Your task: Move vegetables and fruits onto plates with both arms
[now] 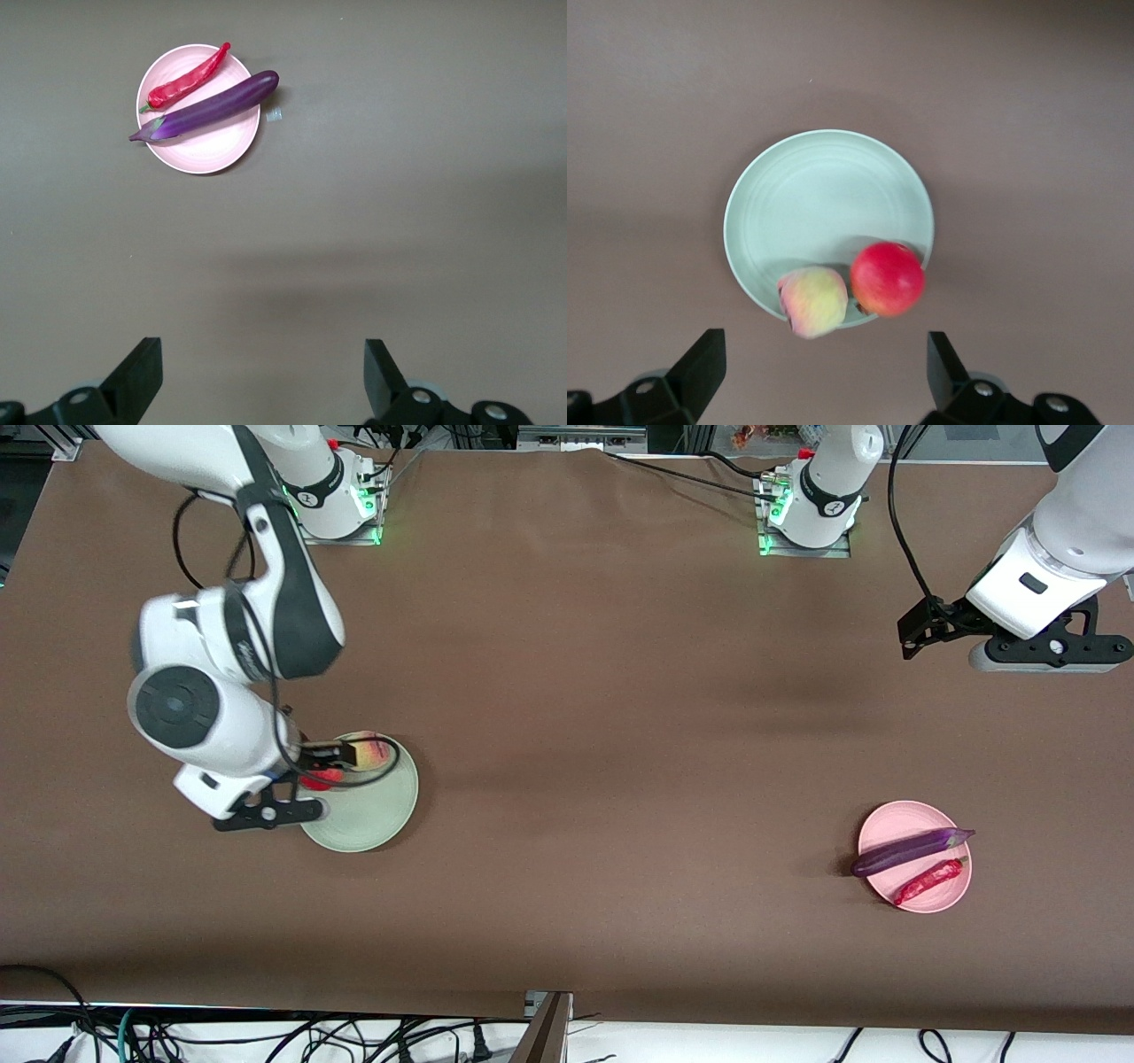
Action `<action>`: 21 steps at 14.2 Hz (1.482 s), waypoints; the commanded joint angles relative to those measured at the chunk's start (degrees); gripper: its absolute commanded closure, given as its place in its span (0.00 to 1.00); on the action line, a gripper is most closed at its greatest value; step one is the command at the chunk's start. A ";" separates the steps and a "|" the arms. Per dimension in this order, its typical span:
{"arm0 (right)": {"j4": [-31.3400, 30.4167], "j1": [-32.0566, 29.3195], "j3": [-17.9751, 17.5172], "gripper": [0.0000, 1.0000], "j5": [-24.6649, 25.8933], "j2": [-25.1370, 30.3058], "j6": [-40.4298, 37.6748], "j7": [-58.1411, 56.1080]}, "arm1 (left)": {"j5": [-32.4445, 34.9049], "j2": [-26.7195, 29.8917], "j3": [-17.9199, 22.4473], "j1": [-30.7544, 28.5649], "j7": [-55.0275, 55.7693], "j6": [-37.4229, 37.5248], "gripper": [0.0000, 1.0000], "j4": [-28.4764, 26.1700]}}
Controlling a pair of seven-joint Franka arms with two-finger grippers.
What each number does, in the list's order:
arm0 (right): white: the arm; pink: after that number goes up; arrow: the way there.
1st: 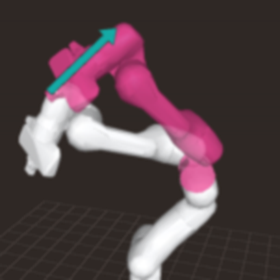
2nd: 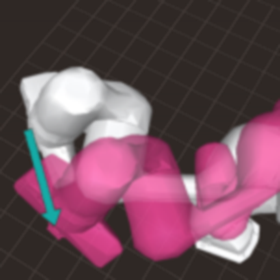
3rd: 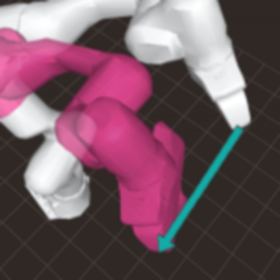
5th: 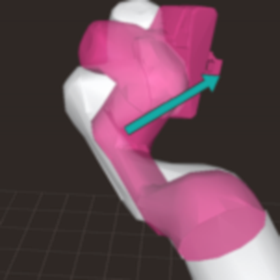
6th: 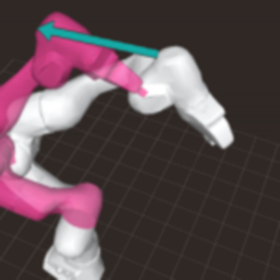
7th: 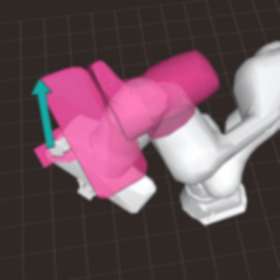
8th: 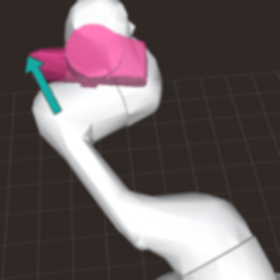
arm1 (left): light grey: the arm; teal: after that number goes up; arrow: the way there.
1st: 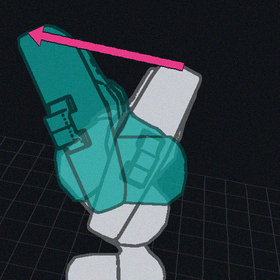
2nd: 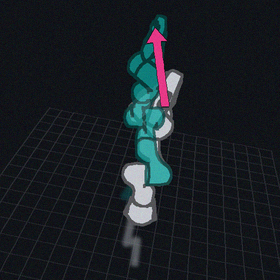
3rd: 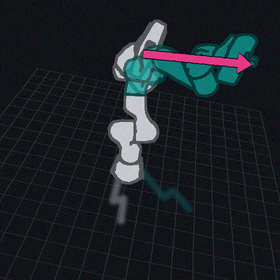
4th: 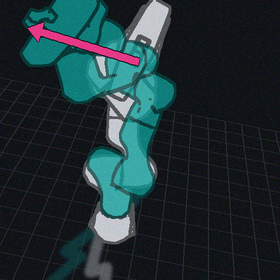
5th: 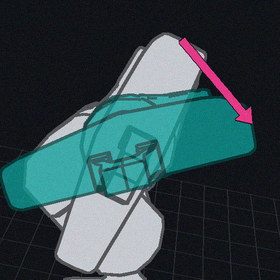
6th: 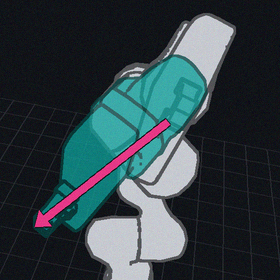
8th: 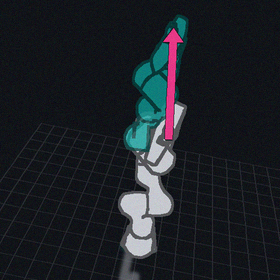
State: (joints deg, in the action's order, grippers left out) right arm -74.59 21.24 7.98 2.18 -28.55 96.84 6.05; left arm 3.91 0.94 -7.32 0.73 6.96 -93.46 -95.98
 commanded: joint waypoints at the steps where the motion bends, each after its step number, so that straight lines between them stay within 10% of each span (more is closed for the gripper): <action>1: -2.31 -2.77 -0.51 0.00 -0.95 7.17 -4.53 -1.30 | -1.53 0.55 -0.07 -0.21 -0.72 0.39 0.00 -0.08; 11: -11.36 -18.95 -8.15 0.00 -1.13 24.41 -10.25 -1.48 | -1.53 0.55 -0.07 -0.21 -0.71 0.39 0.00 -0.08; 21: -10.40 -20.80 -10.18 0.00 -0.60 22.93 -13.78 -5.08 | -1.53 0.55 -0.07 -0.03 -0.72 0.39 0.00 -0.08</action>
